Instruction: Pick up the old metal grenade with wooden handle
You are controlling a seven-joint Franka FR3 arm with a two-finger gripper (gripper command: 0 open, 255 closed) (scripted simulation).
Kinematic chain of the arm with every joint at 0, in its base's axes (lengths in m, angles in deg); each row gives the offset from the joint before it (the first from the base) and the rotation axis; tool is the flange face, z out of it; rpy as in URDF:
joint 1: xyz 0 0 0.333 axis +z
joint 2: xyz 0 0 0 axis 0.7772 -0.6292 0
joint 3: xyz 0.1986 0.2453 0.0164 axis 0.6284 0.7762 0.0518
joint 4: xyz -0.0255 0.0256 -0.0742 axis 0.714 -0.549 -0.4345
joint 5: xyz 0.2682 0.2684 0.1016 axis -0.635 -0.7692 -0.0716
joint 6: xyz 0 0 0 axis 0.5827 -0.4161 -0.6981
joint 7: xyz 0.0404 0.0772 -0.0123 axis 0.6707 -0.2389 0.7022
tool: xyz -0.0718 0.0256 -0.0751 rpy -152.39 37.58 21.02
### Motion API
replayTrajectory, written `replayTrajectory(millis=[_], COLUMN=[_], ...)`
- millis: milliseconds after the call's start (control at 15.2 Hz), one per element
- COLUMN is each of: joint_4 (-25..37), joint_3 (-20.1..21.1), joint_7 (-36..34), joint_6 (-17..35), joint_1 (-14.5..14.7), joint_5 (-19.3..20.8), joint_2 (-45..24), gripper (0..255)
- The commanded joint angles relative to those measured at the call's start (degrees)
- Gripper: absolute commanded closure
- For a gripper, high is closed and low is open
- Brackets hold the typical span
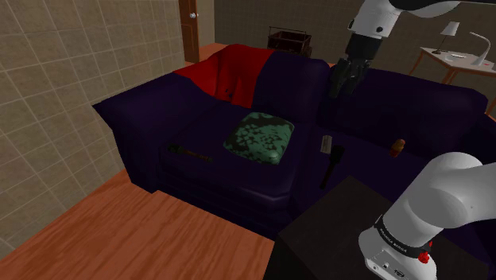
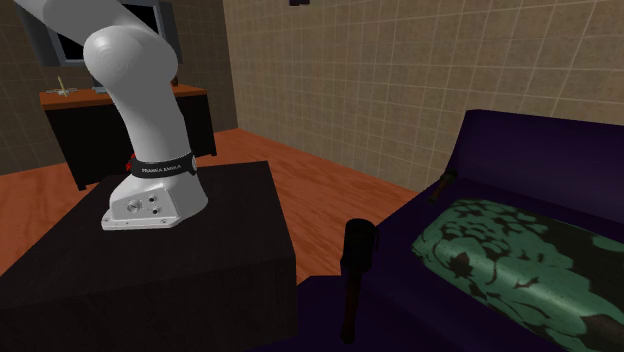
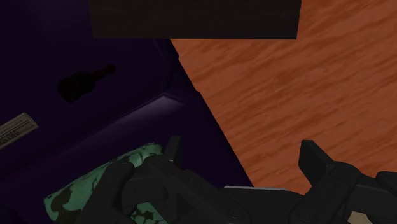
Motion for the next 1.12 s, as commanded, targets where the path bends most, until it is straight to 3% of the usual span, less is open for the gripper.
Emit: replayTrajectory(millis=[0,528,1056], joint_4=[0.0,-11.0,-17.8], joint_3=[0.0,-5.9,-12.8], joint_7=[0.0,7.4,14.8], joint_6=[0.0,11.3,24.6], joint_1=[0.0,-3.0,-6.5], joint_5=[0.0,4.9,9.7], joint_2=[0.0,-0.9,-7.5], gripper=[0,0,0])
